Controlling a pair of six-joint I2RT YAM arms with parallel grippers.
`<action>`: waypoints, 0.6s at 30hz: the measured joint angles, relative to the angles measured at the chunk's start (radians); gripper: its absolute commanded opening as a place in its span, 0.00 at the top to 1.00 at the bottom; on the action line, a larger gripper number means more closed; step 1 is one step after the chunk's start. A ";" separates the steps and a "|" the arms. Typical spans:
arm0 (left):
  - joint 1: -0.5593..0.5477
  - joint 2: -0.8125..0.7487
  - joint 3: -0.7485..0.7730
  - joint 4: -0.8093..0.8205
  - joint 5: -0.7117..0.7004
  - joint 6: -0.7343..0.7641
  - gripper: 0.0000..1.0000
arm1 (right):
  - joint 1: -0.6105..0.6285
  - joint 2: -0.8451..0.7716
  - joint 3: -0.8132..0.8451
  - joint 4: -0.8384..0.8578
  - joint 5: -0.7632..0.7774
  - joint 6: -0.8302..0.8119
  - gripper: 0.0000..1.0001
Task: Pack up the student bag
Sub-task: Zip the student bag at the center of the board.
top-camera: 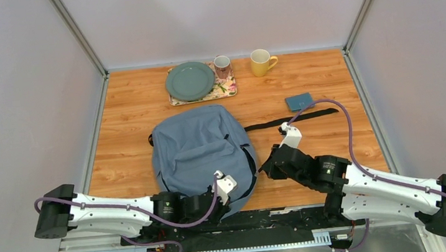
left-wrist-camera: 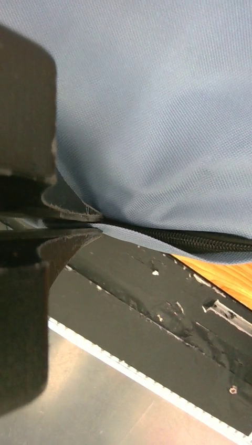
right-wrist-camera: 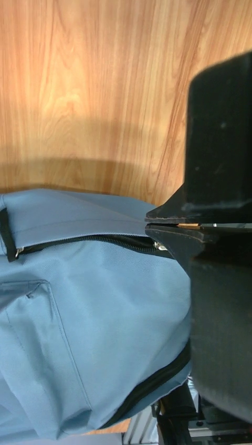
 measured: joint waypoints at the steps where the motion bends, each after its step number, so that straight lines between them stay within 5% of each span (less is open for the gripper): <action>1: -0.002 -0.018 -0.004 -0.015 -0.006 -0.011 0.55 | -0.007 0.006 0.002 0.012 -0.013 -0.011 1.00; 4: -0.010 -0.074 -0.009 -0.105 -0.018 -0.043 0.31 | -0.017 0.022 0.008 0.037 -0.026 -0.039 1.00; 7: -0.017 -0.116 -0.003 -0.178 -0.041 -0.056 0.23 | -0.031 0.034 0.008 0.067 -0.053 -0.066 1.00; 18: -0.017 -0.061 0.243 -0.150 -0.137 0.079 0.21 | -0.023 0.043 0.008 0.114 -0.113 -0.107 1.00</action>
